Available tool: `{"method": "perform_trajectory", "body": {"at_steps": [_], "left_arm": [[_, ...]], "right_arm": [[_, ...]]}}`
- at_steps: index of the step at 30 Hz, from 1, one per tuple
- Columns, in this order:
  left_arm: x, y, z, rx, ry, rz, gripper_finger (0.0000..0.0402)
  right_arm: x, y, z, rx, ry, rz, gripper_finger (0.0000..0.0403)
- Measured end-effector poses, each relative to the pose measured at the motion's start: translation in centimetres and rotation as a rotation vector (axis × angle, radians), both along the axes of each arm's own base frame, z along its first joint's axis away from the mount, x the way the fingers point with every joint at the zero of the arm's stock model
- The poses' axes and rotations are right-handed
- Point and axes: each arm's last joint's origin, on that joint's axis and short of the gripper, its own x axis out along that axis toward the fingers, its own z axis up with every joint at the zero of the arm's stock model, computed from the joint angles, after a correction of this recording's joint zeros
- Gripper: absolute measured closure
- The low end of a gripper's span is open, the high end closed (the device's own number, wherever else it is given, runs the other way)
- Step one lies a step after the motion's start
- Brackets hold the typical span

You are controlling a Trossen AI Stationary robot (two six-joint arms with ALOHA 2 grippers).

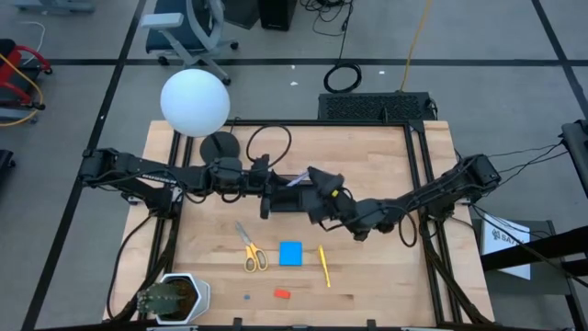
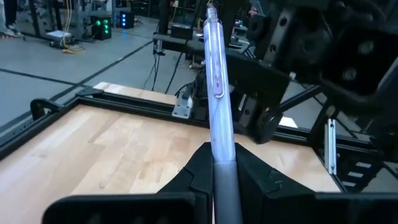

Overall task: Pick and place office supplies into organizer
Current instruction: Put the violet pen into the desk organizer

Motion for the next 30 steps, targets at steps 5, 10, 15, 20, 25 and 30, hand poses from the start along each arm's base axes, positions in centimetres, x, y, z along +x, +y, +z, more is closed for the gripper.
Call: {"method": "perform_trajectory", "body": {"at_steps": [5,10,15,20,25,30], "left_arm": [[0.0,0.3,0.0,0.057,0.000,0.069,0.0363],[-0.1,0.8,0.2,0.101,-0.001,0.117,0.0363],[-0.2,0.9,0.3,0.133,-0.002,0.128,0.0363],[-0.2,0.6,0.8,0.163,-0.052,0.132,0.0363],[-0.2,-0.2,1.4,0.188,-0.116,0.094,0.0363],[0.4,-1.0,1.0,0.218,-0.141,0.053,0.0363]], "right_arm": [[-0.7,0.2,1.2,0.127,-0.197,0.010,0.0266],[-1.9,-0.1,1.3,0.256,-0.363,0.161,0.0268],[-4.2,-1.7,0.5,0.417,-0.502,0.440,0.0269],[-6.5,-4.4,0.3,0.643,-0.656,0.641,0.0269],[-7.5,-7.1,-0.1,0.896,-0.755,0.894,0.0269],[-7.1,-8.8,-0.5,1.011,-0.781,0.971,0.0272]]}}
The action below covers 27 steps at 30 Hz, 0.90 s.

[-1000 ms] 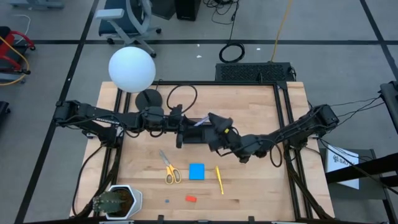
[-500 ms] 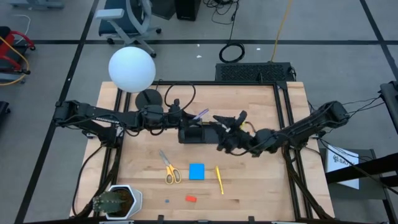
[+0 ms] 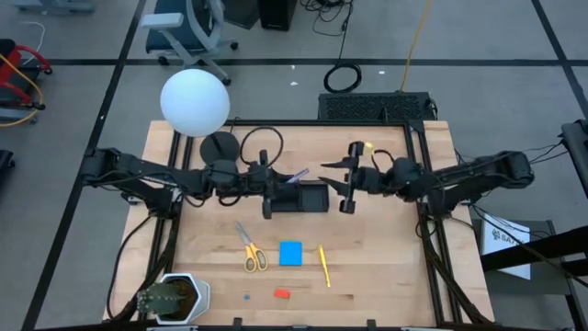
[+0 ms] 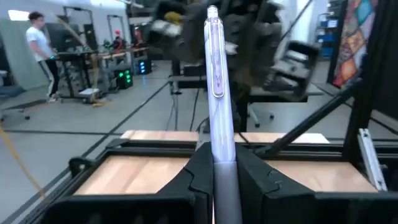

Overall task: Pick and place office supplies into organizer
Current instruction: Put the violet pen into the desk organizer

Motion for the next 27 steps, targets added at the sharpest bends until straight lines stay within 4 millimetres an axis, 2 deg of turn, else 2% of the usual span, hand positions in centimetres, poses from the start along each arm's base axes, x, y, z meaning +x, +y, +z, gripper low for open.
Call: {"method": "perform_trajectory", "body": {"at_steps": [5,18,27], "left_arm": [[0.7,0.0,-0.7,0.007,-0.010,-0.014,0.0363],[1.8,0.2,-1.6,-0.012,-0.032,-0.032,0.0363],[2.1,0.2,-1.3,-0.011,-0.037,-0.041,0.0363]], "right_arm": [[0.4,-0.6,-0.4,0.038,-0.007,0.037,0.0273],[1.7,-0.5,-1.5,0.080,-0.053,0.081,0.0274],[2.8,-0.9,-2.2,0.132,-0.064,0.091,0.0279]]}}
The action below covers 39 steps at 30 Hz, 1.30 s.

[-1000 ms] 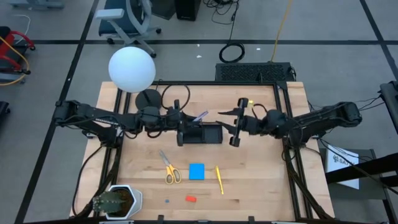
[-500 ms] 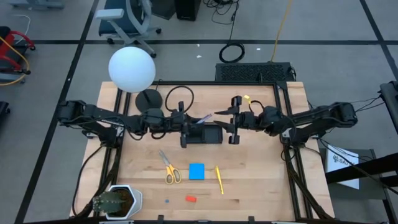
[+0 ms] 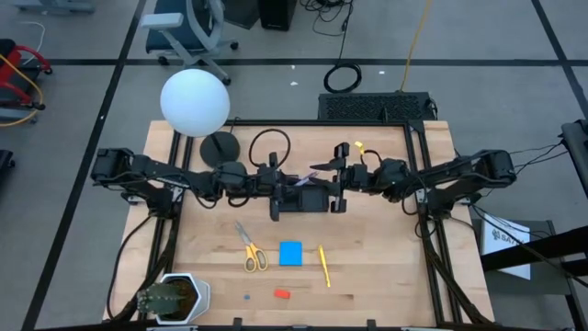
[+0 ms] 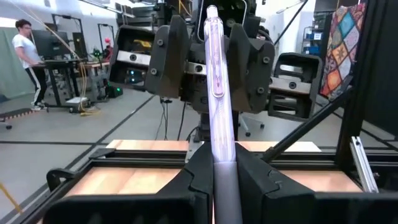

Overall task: Pick and place office supplies into organizer
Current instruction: Put the violet pen into the desk organizer

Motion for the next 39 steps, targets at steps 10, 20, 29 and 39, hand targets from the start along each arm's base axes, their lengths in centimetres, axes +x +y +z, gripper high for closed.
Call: {"method": "perform_trajectory", "body": {"at_steps": [10,20,29,39], "left_arm": [[0.0,0.0,-0.1,0.001,0.012,0.000,0.0363],[0.0,0.0,-0.2,0.030,0.026,0.001,0.0363],[-0.1,0.4,-0.2,-0.077,0.030,0.030,0.0229],[-1.9,0.7,1.6,-0.065,0.060,0.049,0.0131]], "right_arm": [[1.1,-0.2,-0.5,-0.004,0.021,0.042,0.0338],[1.2,-0.2,-0.5,-0.014,0.028,0.087,0.0373],[1.2,-0.4,-0.7,-0.045,0.044,0.056,0.0373],[0.4,-0.6,0.1,-0.015,0.117,0.006,0.0373]]}}
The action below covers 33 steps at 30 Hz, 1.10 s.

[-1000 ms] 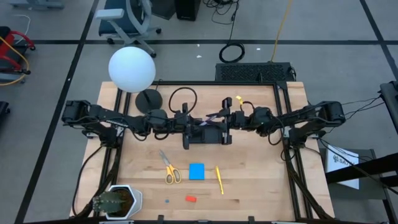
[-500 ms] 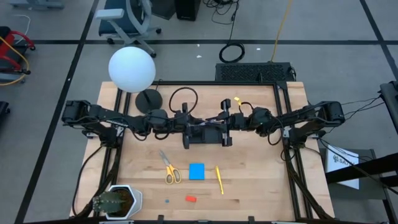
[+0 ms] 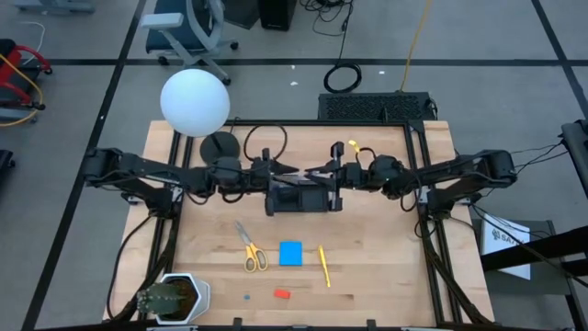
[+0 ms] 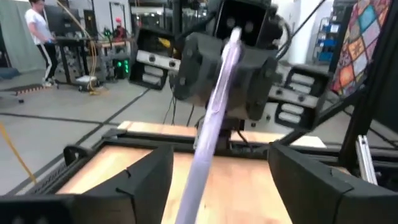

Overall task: Pick and place office supplies into organizer
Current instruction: Put the violet pen into the desk organizer

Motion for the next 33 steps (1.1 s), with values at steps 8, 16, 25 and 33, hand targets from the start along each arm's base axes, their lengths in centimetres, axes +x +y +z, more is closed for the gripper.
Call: {"method": "perform_trajectory", "body": {"at_steps": [8,16,25,33], "left_arm": [[-2.1,-0.2,1.4,0.010,0.051,0.119,0.0131],[-2.9,0.0,1.3,0.025,0.109,0.255,0.0163],[-3.3,0.4,0.9,0.069,0.172,0.361,0.0199],[-3.3,0.4,0.9,0.069,0.172,0.362,0.0223]], "right_arm": [[-0.5,-1.1,0.0,0.012,0.091,-0.057,0.0373],[-0.6,-3.6,-0.9,0.064,0.155,-0.084,0.0373],[0.3,-5.0,-2.9,0.121,0.235,-0.080,0.0373],[1.2,-5.9,-5.1,0.170,0.291,-0.085,0.0373]]}}
